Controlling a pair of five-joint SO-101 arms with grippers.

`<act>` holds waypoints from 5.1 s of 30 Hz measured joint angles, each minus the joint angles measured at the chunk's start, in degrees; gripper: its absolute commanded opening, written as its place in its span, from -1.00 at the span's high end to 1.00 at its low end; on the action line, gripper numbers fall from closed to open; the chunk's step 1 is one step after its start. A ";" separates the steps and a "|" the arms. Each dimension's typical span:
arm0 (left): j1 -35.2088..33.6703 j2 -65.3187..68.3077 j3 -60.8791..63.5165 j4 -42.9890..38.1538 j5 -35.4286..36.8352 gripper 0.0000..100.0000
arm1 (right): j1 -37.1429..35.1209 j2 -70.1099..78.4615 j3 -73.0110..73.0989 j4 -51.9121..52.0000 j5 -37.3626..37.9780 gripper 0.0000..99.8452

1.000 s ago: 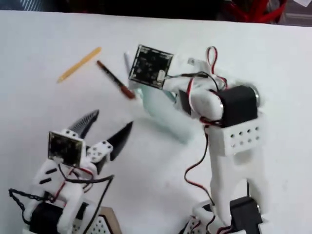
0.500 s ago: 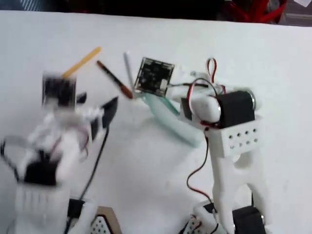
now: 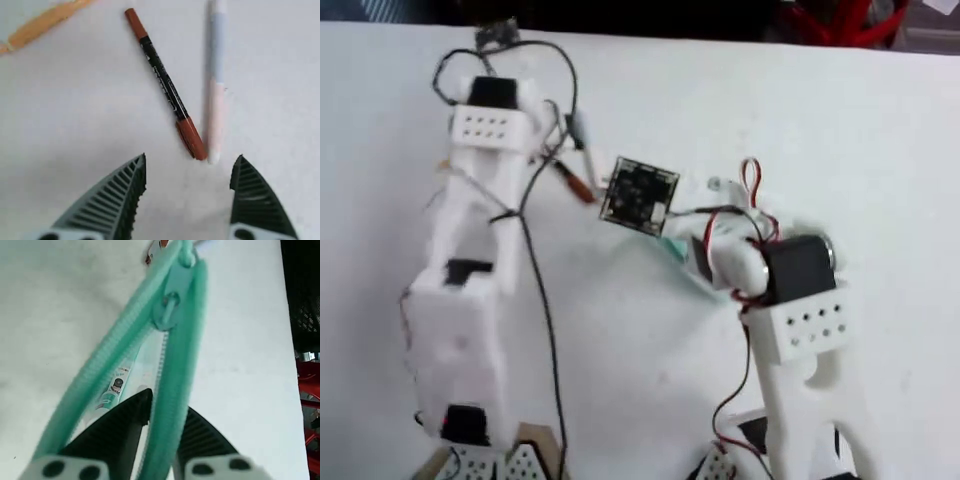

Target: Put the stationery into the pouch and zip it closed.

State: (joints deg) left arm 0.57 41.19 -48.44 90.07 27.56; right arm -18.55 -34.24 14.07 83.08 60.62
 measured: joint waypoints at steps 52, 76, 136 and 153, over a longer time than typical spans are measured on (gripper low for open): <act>2.81 -2.64 -35.34 12.40 -11.25 0.95 | 0.09 -3.25 5.98 -4.57 -5.71 0.96; 27.78 -42.29 -27.25 10.46 -12.92 0.95 | 7.21 -3.25 5.45 -5.36 -38.77 0.96; 31.12 -91.08 101.10 -90.81 -12.92 0.95 | 3.69 15.38 -16.88 9.41 -48.70 0.96; 31.56 -90.20 96.97 -92.92 -15.21 0.95 | 3.87 15.38 -16.88 9.41 -48.70 0.96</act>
State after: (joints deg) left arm 32.13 -49.01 48.53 -2.86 12.35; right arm -14.68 -18.86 -2.81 92.48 11.91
